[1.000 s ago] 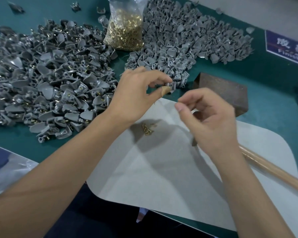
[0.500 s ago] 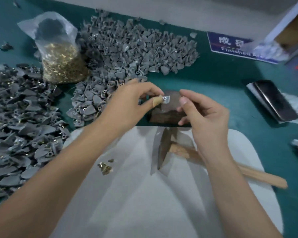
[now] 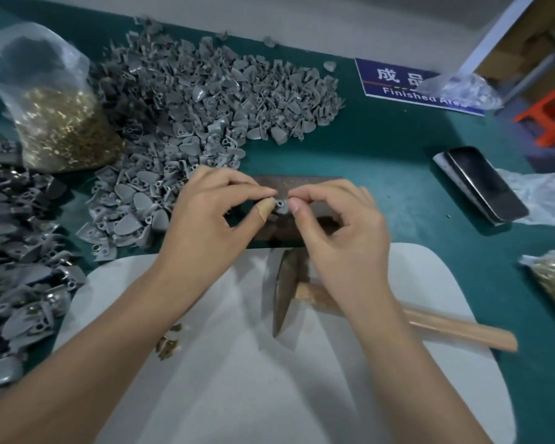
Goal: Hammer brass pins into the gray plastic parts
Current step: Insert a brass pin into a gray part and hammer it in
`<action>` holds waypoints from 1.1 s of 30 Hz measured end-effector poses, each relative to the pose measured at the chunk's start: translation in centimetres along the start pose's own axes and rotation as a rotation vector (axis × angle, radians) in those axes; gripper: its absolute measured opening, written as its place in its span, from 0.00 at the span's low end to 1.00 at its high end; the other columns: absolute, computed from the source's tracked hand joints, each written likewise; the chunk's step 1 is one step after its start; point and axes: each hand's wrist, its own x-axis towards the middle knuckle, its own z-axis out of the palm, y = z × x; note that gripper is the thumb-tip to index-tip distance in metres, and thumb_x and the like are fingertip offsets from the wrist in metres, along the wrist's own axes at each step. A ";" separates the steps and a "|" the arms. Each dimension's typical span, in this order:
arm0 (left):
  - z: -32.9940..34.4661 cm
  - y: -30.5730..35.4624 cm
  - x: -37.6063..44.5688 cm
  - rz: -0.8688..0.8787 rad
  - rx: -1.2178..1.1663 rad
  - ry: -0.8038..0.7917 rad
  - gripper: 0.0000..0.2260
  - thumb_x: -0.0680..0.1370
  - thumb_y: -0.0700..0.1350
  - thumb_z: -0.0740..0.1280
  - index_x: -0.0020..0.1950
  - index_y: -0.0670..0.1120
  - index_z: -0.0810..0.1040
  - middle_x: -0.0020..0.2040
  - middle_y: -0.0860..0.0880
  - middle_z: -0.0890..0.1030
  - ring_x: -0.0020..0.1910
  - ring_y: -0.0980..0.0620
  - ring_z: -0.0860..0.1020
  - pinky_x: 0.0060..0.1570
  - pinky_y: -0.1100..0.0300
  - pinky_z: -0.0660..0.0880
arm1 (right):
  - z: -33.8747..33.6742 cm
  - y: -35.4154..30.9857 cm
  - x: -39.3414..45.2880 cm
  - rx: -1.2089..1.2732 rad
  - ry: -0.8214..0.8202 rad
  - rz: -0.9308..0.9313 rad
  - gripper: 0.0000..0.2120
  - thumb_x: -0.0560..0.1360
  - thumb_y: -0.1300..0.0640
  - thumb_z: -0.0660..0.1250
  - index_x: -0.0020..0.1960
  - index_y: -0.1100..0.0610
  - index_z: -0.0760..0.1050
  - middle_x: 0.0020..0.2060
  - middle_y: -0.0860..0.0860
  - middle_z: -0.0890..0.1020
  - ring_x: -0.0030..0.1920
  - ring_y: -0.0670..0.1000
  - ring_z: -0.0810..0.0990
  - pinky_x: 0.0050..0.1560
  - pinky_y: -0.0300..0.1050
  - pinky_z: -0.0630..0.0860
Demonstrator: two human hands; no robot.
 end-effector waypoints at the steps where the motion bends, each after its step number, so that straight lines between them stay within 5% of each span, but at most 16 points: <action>1: 0.0 0.1 -0.1 -0.019 -0.018 0.000 0.07 0.78 0.48 0.73 0.55 0.50 0.87 0.49 0.55 0.81 0.52 0.52 0.74 0.56 0.62 0.69 | 0.2 -0.3 -0.1 -0.022 -0.005 -0.006 0.03 0.77 0.52 0.73 0.49 0.45 0.84 0.46 0.40 0.82 0.52 0.48 0.79 0.50 0.48 0.75; 8: 0.1 -0.1 -0.2 -0.074 -0.056 -0.021 0.07 0.77 0.47 0.74 0.54 0.52 0.87 0.49 0.56 0.81 0.53 0.53 0.75 0.55 0.61 0.70 | 1.1 -1.5 0.0 -0.404 -0.008 -0.063 0.04 0.79 0.48 0.68 0.49 0.44 0.83 0.44 0.41 0.80 0.50 0.47 0.75 0.38 0.40 0.64; 16: 0.4 -0.3 -0.3 -0.090 -0.025 0.002 0.04 0.76 0.52 0.73 0.51 0.58 0.86 0.48 0.60 0.80 0.51 0.52 0.74 0.53 0.42 0.72 | 0.0 -1.4 1.5 -0.346 -0.165 -0.076 0.04 0.78 0.52 0.70 0.48 0.45 0.84 0.43 0.43 0.81 0.49 0.51 0.75 0.47 0.52 0.74; 28: 0.2 -0.2 0.0 -0.108 -0.025 0.035 0.06 0.74 0.51 0.73 0.50 0.56 0.87 0.44 0.60 0.80 0.48 0.52 0.75 0.52 0.40 0.71 | -1.0 -3.5 4.7 -0.534 -0.412 -0.113 0.07 0.80 0.49 0.67 0.47 0.42 0.84 0.40 0.43 0.80 0.47 0.50 0.70 0.52 0.52 0.68; 33: 0.1 -0.3 0.0 -0.102 -0.047 0.028 0.06 0.75 0.52 0.73 0.50 0.55 0.87 0.43 0.58 0.80 0.47 0.51 0.75 0.49 0.40 0.71 | -0.5 -4.4 4.3 -0.773 -0.389 -0.251 0.10 0.79 0.50 0.64 0.40 0.47 0.80 0.36 0.43 0.78 0.45 0.48 0.62 0.50 0.47 0.57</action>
